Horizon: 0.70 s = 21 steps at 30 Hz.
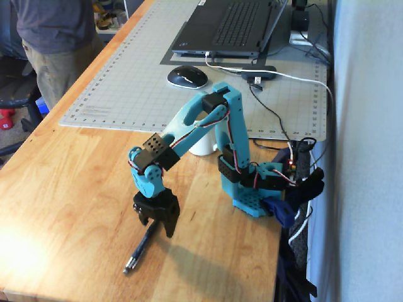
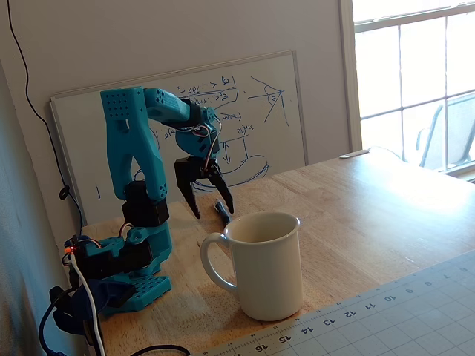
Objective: Grasp a pen and put it in a mug.
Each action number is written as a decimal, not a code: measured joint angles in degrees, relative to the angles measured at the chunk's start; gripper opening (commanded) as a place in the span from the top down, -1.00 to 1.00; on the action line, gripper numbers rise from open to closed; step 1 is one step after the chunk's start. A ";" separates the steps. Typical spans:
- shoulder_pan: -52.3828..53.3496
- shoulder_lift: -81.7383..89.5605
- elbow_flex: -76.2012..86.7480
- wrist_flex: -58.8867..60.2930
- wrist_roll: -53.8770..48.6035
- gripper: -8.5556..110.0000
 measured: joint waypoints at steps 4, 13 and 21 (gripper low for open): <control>0.00 -1.93 0.00 -5.89 0.00 0.38; 0.00 -4.75 -0.53 -11.51 0.00 0.41; 0.00 -5.89 -1.85 -11.78 0.00 0.74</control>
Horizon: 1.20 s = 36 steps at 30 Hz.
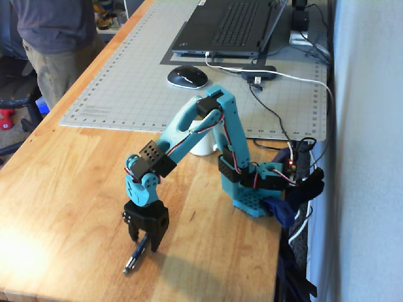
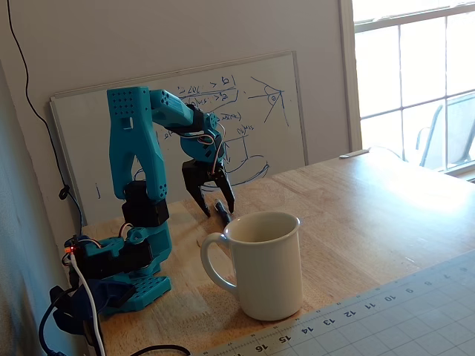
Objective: Grasp a pen and put it in a mug.
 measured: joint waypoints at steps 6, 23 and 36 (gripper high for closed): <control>0.00 -0.09 0.00 -0.70 0.09 0.86; 2.11 7.73 4.66 -15.12 0.09 0.83; 19.60 32.26 26.63 -46.58 0.09 0.83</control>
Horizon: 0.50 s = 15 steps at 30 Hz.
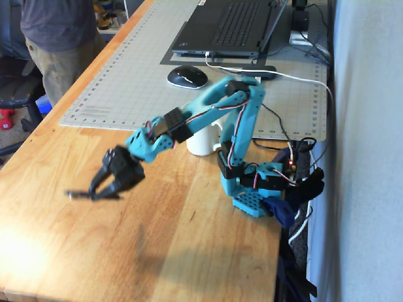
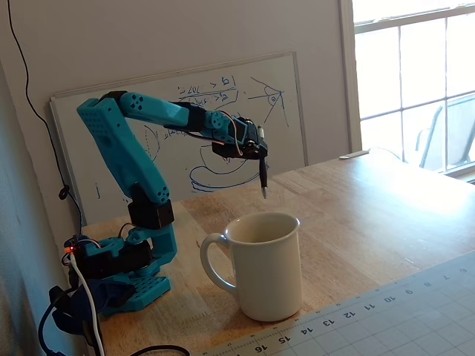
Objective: Grasp a pen and put it in a mug.
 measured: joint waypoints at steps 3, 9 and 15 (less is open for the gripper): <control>5.98 8.09 5.80 -4.04 0.00 0.83; 19.42 26.02 14.68 -10.20 0.00 0.83; 33.13 43.68 20.04 -11.87 0.00 0.83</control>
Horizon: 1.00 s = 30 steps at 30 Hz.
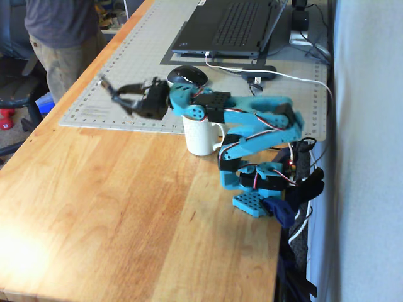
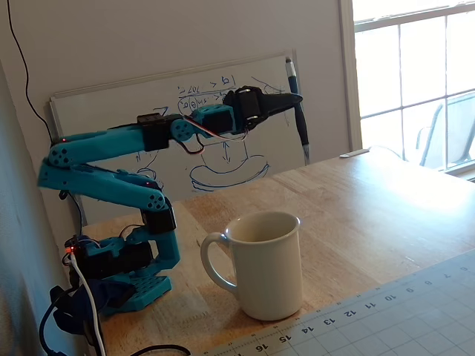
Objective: Grasp a pen and put it in a mug.
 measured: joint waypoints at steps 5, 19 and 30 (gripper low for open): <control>12.39 12.04 2.99 0.00 0.00 0.83; 34.10 31.46 21.80 0.00 0.00 0.83; 34.28 33.40 22.76 6.06 0.00 0.84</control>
